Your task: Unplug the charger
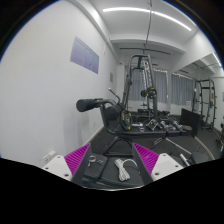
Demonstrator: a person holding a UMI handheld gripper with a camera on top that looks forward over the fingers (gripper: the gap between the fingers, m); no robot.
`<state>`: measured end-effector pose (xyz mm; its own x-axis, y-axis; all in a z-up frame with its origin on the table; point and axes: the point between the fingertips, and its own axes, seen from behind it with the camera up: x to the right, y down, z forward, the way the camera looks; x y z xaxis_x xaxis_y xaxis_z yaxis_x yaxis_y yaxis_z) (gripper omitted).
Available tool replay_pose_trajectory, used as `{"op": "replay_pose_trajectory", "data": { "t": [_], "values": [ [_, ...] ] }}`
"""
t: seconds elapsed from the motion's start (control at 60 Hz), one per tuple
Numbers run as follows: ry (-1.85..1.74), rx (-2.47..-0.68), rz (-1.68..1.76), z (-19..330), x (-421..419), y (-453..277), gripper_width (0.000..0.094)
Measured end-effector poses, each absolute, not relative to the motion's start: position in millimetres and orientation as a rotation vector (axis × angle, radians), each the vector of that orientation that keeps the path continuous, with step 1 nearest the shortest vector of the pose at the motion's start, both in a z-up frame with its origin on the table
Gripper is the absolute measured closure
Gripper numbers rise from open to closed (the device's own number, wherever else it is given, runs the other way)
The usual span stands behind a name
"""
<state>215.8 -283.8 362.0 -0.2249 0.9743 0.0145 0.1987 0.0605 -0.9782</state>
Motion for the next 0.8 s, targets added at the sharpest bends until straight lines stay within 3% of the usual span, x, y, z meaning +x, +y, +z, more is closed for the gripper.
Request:
{"op": "replay_pose_trajectory", "data": {
  "t": [0.35,0.8],
  "values": [
    [-1.501,-1.283,1.151,339.1,199.0,-217.1,0.0082],
    [-1.459,-1.425,0.977,259.0,196.1,-115.3,0.008]
  ]
}}
